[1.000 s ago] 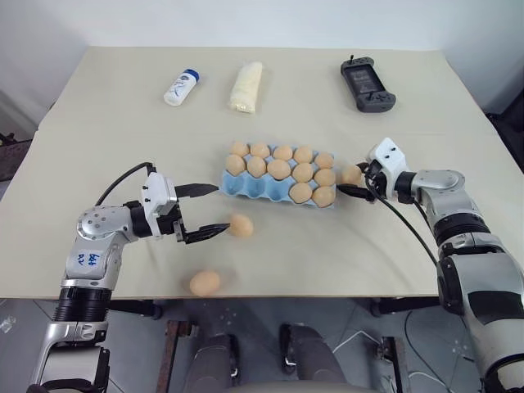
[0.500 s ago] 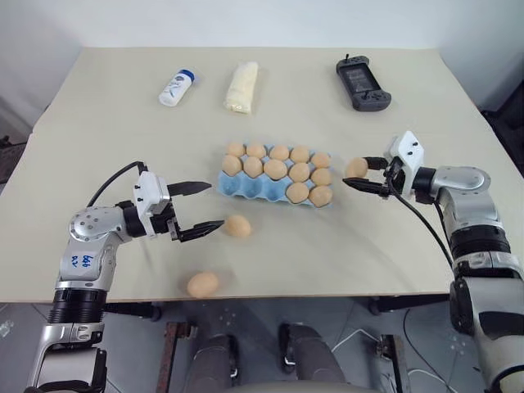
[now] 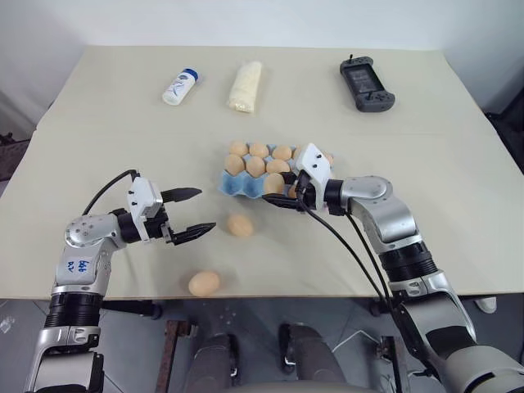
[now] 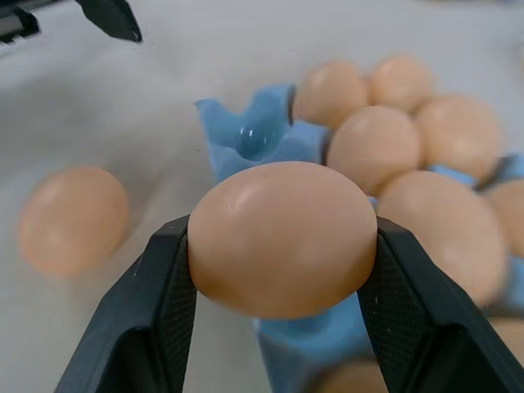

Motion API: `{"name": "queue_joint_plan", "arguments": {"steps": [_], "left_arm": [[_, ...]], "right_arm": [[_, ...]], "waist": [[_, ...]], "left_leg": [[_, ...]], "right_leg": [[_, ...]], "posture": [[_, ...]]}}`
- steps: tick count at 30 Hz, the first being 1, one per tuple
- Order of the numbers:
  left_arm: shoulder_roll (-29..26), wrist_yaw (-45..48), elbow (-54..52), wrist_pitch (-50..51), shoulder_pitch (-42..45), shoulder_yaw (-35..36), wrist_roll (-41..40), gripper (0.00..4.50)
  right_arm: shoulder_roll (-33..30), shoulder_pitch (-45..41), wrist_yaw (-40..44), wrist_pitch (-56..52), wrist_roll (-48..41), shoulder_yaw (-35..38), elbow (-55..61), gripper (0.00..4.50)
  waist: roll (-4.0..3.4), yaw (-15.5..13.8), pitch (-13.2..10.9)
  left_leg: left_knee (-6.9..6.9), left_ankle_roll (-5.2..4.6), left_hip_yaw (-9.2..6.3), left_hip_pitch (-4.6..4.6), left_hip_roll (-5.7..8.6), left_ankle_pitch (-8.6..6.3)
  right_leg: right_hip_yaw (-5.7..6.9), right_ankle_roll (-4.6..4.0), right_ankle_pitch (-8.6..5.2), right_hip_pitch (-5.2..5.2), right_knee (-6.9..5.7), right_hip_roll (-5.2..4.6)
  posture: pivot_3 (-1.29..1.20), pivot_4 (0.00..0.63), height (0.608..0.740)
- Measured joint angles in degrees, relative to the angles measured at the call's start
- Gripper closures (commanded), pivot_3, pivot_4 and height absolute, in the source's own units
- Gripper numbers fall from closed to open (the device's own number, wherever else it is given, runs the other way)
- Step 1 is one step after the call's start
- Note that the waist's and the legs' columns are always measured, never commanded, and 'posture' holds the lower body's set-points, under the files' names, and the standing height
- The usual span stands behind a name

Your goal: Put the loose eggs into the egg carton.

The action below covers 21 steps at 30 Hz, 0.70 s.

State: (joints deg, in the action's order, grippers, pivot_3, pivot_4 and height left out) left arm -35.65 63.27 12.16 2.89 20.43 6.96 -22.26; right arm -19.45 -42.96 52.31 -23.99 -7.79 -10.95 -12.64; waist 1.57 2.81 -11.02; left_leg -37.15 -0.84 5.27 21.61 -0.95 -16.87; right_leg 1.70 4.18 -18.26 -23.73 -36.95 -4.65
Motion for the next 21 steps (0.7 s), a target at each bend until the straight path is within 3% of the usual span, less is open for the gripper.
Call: {"name": "queue_joint_plan", "arguments": {"steps": [6, 13, 21], "left_arm": [[-0.5, -1.0, -0.3, 0.0, -0.8, 1.0, 0.0, 0.00], [-0.6, -1.6, -0.8, 0.1, -2.0, 1.5, 0.0, 0.00], [-0.7, -2.0, -1.1, 0.2, -1.9, 1.6, -0.1, 0.00]], "right_arm": [[1.1, -1.5, -1.8, 0.0, 0.6, -0.2, -1.3, 0.12], [-3.0, -0.5, 0.3, -1.2, -1.3, 0.9, 2.4, 0.05], [-9.3, 9.2, 8.5, 4.3, -8.9, 7.0, 11.6, 0.05]], "waist": [[0.00, 0.1, 0.0], [0.00, 0.1, 0.0], [0.00, -0.9, 0.0]], "left_leg": [[0.04, -0.02, -0.02, 0.04, -0.02, -0.19], [0.02, -0.09, -0.02, 0.18, -0.02, -0.23], [0.01, -0.12, -0.06, 0.26, -0.03, -0.26]], "right_leg": [[0.53, 0.01, 0.00, 0.02, -0.04, -0.14], [1.14, 0.01, 0.00, 0.01, 0.03, -0.35], [1.31, 0.02, 0.01, 0.01, 0.14, -0.36]], "posture": [[0.00, 0.150, 0.740], [0.00, 0.150, 0.740], [0.00, 0.150, 0.740]]}}
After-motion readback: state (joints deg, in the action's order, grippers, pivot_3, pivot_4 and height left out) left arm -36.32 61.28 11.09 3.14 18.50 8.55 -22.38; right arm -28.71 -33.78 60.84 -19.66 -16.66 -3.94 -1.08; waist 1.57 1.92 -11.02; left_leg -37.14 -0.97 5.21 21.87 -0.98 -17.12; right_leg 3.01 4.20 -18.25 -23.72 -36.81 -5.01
